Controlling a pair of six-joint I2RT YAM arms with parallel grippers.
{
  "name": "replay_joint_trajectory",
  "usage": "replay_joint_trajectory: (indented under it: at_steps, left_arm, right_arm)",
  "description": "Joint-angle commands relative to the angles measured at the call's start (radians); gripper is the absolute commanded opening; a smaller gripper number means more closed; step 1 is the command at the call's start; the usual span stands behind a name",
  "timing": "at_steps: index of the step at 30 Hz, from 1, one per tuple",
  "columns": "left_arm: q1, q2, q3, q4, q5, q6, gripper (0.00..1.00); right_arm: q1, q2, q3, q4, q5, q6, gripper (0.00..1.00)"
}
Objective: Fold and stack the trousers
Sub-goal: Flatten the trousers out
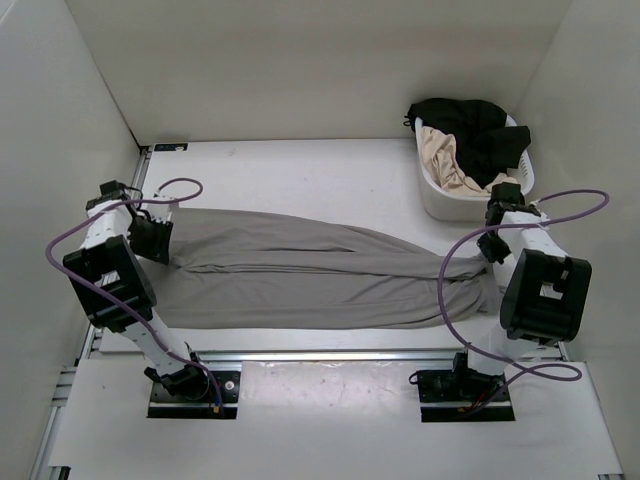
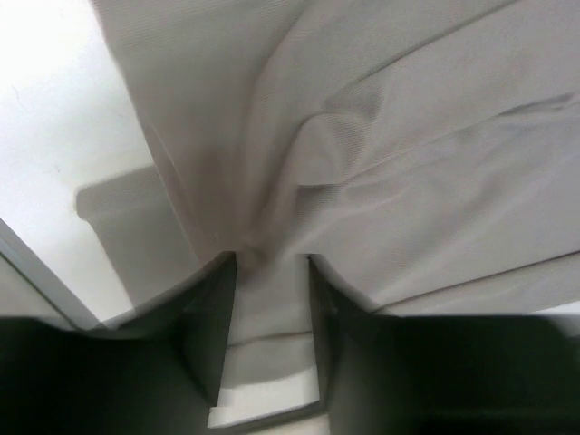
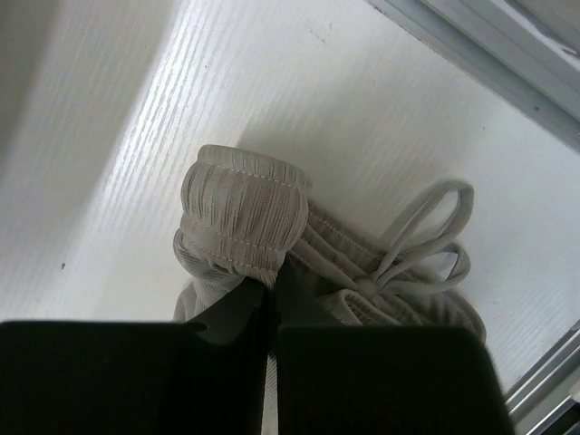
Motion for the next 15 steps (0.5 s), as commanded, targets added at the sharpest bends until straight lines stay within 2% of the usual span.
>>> replay_joint_trajectory:
  at_steps: [1,2,4,6,9,11,13,15]
  left_arm:
    - [0.022,-0.04,0.067,-0.037,0.018,0.004,0.54]
    - [0.022,-0.04,0.079,-0.047,0.018,0.004,0.62]
    - [0.032,-0.04,0.117,-0.047,0.043,-0.008,0.69]
    - [0.032,-0.027,0.188,-0.047,0.061,-0.022,0.69]
    - [0.02,0.057,0.303,-0.047,0.061,-0.078,0.58]
    - [0.01,0.122,0.362,-0.056,0.031,-0.112,0.47]
    - [0.009,0.233,0.399,-0.106,0.018,-0.126,0.43]
    - [0.009,0.285,0.403,-0.137,0.018,-0.126,0.43]
  right_arm:
    - [-0.008,-0.002,0.033,0.032,0.029,-0.005,0.0]
    - [-0.008,-0.025,0.033,0.032,0.029,-0.014,0.0]
    - [-0.008,-0.053,0.013,0.032,0.038,-0.025,0.0]
    - [-0.008,-0.105,-0.013,0.023,0.063,-0.036,0.0]
    - [-0.008,-0.18,-0.079,0.023,0.092,-0.057,0.0]
    - [-0.008,-0.215,-0.116,0.023,0.092,-0.08,0.0]
    - [-0.008,-0.215,-0.125,0.023,0.092,-0.102,0.0]
    - [-0.008,-0.226,-0.125,0.023,0.083,-0.102,0.0]
